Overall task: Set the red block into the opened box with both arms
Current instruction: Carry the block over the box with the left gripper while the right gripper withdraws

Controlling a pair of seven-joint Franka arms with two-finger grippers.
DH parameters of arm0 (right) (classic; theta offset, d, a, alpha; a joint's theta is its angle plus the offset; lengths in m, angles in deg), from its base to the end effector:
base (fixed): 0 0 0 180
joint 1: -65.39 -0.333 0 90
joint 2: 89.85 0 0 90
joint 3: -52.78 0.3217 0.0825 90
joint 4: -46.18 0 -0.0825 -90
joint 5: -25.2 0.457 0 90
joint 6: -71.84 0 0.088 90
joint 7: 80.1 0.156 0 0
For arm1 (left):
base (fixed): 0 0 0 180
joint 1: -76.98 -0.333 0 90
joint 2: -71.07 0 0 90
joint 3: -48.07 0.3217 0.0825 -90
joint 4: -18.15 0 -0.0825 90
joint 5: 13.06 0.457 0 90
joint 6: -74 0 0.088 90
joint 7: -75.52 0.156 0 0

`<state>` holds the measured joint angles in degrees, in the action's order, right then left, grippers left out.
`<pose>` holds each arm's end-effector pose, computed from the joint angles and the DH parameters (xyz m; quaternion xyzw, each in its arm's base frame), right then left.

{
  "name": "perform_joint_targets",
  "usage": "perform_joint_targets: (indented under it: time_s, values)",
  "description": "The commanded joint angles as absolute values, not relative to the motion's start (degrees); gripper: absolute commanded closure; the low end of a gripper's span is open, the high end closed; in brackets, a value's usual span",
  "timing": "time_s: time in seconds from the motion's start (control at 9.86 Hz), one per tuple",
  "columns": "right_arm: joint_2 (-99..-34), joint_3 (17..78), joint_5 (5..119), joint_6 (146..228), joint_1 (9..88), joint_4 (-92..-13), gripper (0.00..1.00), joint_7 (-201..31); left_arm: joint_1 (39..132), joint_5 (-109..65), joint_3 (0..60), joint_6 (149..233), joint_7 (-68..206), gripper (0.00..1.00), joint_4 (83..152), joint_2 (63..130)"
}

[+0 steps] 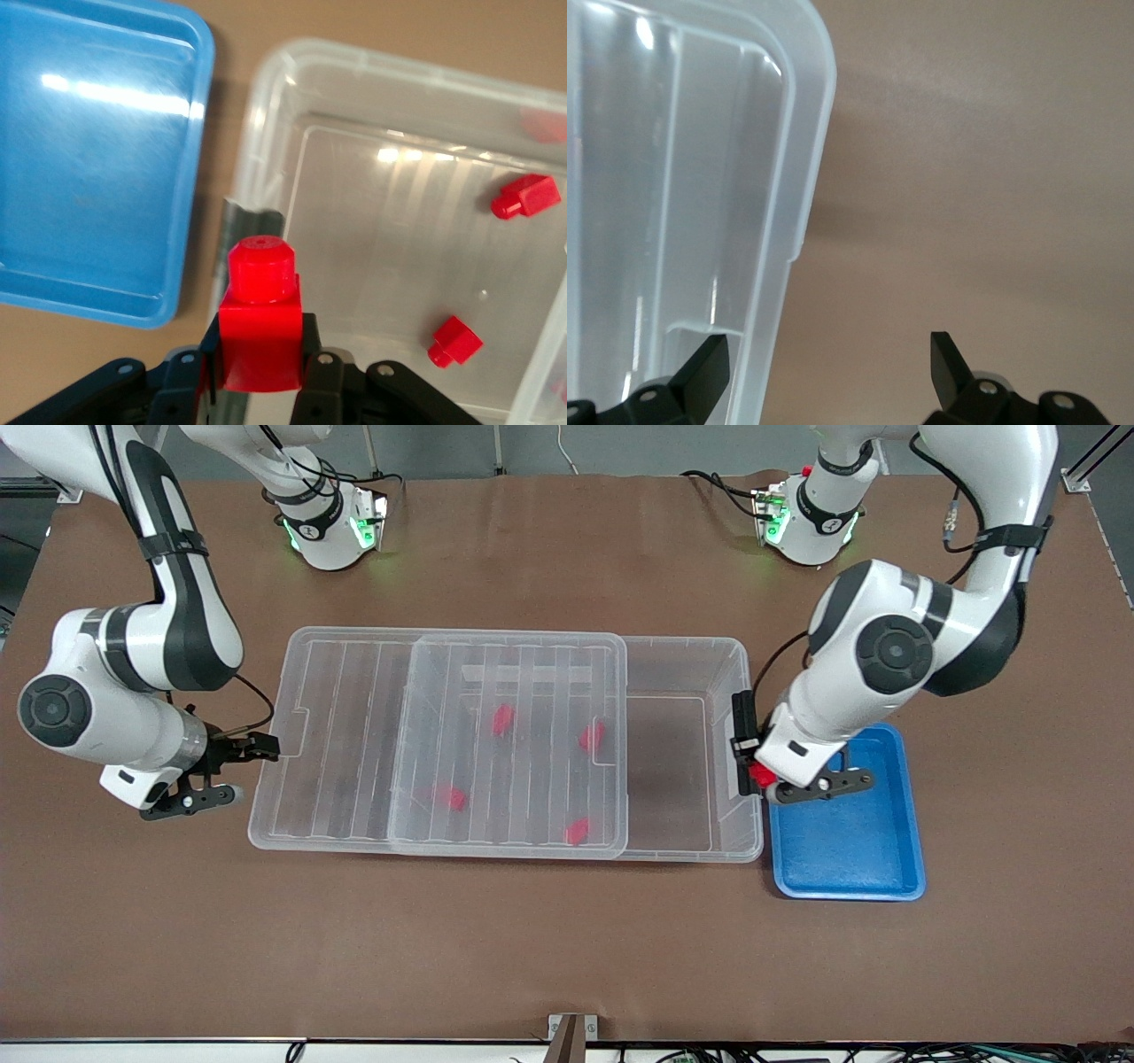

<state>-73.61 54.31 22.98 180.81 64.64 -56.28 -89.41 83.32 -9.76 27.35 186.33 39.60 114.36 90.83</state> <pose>0.6697 0.0216 0.3032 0.9904 0.1082 -0.0854 0.0087 0.6427 -0.3052 0.3348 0.9965 0.0742 -0.0350 0.0181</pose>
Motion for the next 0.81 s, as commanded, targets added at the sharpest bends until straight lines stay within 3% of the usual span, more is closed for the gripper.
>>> perform_joint_targets:
  time_s: [0.0, 0.41, 0.71]
  values:
    - [-74.64, 54.89, 26.05, 170.42, 65.04, -47.12, 0.0, -84.96, 86.72, -8.84, 27.33, 189.11, 34.59, 1.0, 117.02, 93.03]
    - [-85.96, 54.54, 27.4, 162.92, 67.58, -42.86, 0.0, -69.56, 90.24, -8.84, 27.33, 192.99, 31.67, 1.0, 122.2, 93.92]
    - [-87.83, 54.54, 27.66, 153.19, 73.82, -37.26, 0.0, -71.74, 91.13, -8.75, 27.33, 204.83, 31.83, 1.0, 129.49, 95.67]
